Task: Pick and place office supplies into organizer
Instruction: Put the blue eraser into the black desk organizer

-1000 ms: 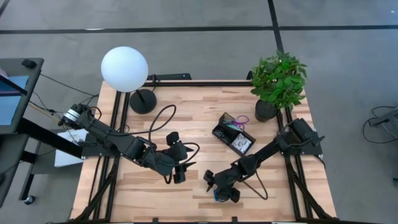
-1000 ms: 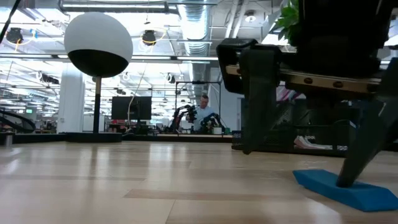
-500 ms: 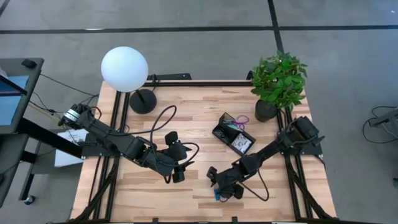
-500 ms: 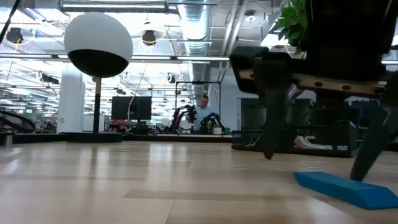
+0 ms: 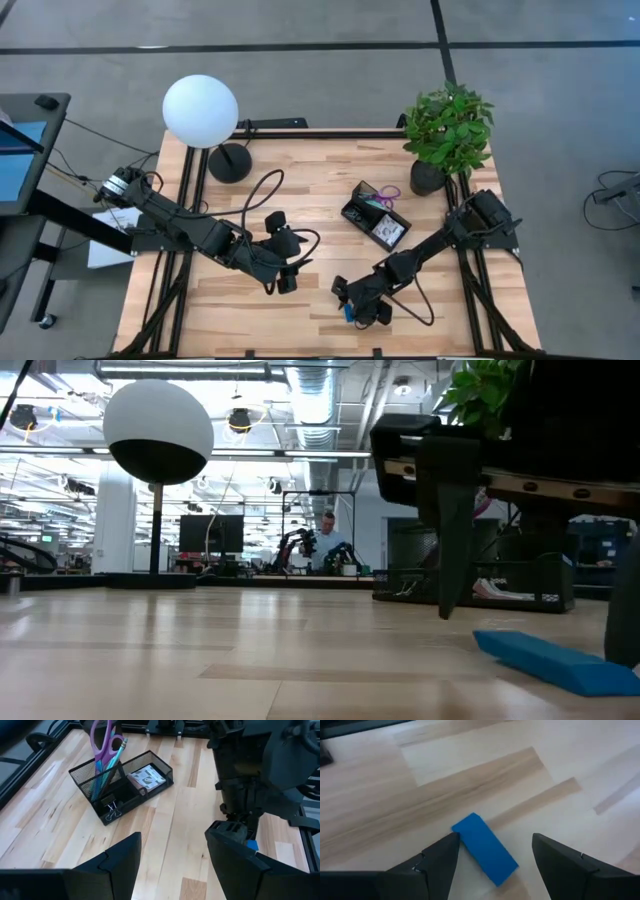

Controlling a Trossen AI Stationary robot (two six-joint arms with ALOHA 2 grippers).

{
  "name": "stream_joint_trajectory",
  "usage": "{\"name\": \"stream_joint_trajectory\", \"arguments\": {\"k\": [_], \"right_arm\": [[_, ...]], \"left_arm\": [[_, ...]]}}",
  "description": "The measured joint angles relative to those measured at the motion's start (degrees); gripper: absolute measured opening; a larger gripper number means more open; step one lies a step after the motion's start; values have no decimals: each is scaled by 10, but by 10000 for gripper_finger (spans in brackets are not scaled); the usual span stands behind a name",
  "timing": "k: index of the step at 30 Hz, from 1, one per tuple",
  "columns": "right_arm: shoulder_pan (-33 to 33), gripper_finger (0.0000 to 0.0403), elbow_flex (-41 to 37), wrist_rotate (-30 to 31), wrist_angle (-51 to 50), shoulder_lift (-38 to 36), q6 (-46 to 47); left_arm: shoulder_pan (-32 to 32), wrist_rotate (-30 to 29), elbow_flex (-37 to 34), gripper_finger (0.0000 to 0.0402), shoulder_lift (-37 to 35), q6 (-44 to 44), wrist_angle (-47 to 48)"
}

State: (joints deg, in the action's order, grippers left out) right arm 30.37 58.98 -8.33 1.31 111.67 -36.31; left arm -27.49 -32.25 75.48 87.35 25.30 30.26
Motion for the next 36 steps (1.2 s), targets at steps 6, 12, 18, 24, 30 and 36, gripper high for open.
{"name": "stream_joint_trajectory", "arguments": {"k": [6,12,18,24,30,36], "right_arm": [[-1,250,3,-27,26,27,-15],[-15,248,3,-52,31,28,-3],[-45,227,2,-116,14,30,78],[-51,202,2,-154,17,40,72],[-47,187,4,-169,48,69,73],[-53,180,4,-171,76,77,111]], "left_arm": [[0,0,0,226,0,0,-2],[0,0,0,226,0,0,0],[0,0,0,226,0,0,0],[0,0,0,226,0,6,0],[0,0,0,226,0,10,3],[0,2,0,226,0,10,5]]}}
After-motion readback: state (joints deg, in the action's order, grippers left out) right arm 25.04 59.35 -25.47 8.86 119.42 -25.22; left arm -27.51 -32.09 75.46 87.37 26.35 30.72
